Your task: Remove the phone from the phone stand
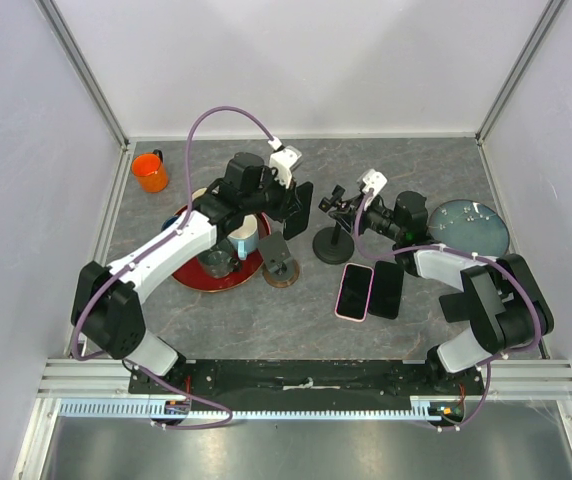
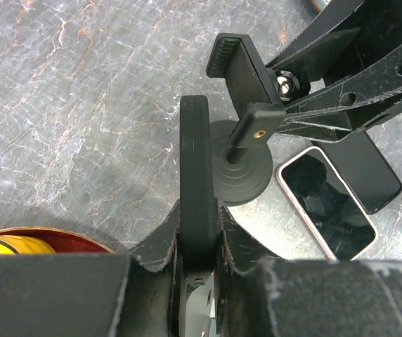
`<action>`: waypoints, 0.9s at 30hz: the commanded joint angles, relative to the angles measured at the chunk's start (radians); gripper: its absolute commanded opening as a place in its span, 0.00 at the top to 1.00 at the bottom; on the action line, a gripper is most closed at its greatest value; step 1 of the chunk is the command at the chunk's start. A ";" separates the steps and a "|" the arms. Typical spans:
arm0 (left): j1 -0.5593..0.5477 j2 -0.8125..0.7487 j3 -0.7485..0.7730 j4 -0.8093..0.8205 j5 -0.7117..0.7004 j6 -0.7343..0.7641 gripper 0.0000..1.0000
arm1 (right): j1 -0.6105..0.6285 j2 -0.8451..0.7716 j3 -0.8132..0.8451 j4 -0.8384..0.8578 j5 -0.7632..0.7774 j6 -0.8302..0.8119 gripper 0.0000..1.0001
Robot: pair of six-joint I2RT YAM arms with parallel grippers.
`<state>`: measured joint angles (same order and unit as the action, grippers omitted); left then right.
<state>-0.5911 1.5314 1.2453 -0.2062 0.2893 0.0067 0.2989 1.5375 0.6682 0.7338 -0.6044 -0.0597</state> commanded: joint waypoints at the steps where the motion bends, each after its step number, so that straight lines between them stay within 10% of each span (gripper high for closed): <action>1: -0.003 -0.096 0.020 0.120 -0.015 -0.050 0.98 | -0.004 0.003 -0.013 0.018 0.055 0.001 1.00; 27: -0.191 -0.396 0.052 -0.401 -0.650 -0.272 0.98 | -0.004 0.026 0.105 -0.037 0.724 0.023 0.89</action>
<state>-0.7643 1.2434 1.3014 -0.5468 -0.2737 -0.1871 0.2985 1.5555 0.7437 0.6430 0.0238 -0.0391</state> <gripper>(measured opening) 0.200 0.411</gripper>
